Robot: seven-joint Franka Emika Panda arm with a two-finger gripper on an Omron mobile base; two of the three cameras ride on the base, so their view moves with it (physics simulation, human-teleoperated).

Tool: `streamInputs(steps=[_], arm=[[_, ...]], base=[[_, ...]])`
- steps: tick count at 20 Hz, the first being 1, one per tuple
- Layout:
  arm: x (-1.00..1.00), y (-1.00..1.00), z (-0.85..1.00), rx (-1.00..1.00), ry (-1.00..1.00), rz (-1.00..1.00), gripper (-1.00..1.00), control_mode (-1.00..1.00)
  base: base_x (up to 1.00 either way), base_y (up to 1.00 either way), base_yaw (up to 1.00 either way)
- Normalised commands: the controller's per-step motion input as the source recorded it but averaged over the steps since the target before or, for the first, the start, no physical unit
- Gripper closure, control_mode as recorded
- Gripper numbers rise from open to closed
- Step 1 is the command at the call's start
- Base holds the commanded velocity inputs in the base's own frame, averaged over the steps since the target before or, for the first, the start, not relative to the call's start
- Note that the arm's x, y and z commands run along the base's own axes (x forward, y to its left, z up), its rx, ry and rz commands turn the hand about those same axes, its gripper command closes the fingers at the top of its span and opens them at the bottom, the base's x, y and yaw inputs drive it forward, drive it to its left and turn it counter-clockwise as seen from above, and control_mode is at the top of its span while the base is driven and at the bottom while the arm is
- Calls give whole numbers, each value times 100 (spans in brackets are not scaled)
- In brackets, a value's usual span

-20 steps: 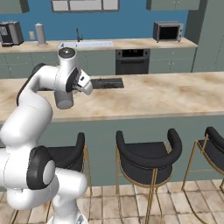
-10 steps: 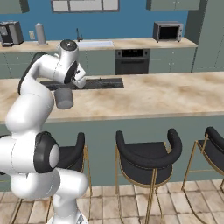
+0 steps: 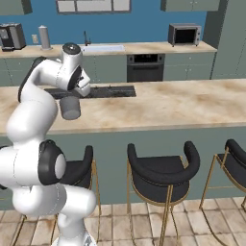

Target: There are four ice cubes in the ice bowl. Place two ice cubes in each glass of water.

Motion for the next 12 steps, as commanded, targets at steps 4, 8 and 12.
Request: streamInputs(steps=[4,8,12], arm=[[18,32,-15,0,2,0,100,-100],[25,12,-14,-1,5,0,100,-100],[35,6,-10,-1,4,0,100,-100]], base=[[0,0,0],[0,0,0],[0,0,0]])
